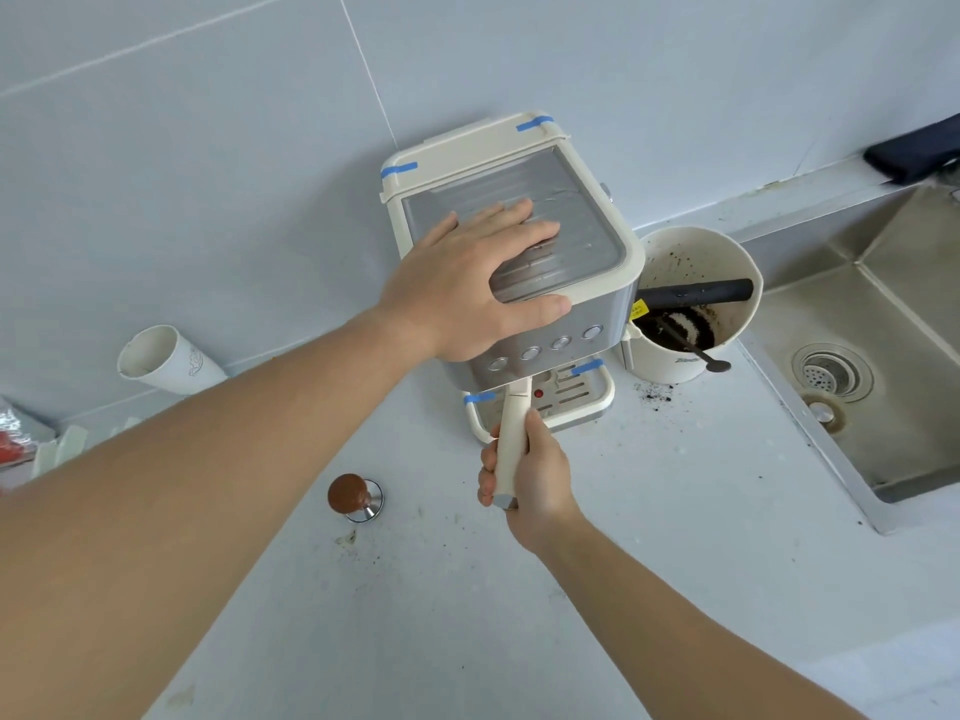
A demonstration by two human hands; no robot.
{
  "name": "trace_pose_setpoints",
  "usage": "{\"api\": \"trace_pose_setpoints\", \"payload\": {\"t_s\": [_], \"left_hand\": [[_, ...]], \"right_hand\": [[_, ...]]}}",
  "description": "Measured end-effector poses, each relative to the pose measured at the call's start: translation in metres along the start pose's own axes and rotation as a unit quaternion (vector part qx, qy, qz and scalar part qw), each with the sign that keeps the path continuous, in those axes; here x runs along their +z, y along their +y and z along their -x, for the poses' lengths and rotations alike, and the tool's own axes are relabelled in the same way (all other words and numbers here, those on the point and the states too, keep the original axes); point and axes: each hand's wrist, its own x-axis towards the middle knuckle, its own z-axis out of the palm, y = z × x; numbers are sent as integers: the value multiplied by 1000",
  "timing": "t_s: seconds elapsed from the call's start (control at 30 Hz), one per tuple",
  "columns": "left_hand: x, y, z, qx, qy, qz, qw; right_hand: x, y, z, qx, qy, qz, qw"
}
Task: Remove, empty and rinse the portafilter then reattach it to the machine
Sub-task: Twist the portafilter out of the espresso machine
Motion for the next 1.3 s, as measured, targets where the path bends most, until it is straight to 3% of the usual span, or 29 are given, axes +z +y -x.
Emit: {"api": "trace_pose_setpoints", "payload": {"t_s": [0.17,0.43,0.9,1.3], "left_hand": [[1,0,1,4,4,-1,1000],[2,-2,0,8,11,1,1000],[3,-3,0,10,16,-2,1000],[2,-3,0,11,18,2,1000]], "right_hand": [[9,20,-1,-54,-69,-24,996],[-3,6,-14,-55,-149,121,980],[20,7,-24,-50,-129,121,983],[17,27,-30,7,-113,59,992]]}}
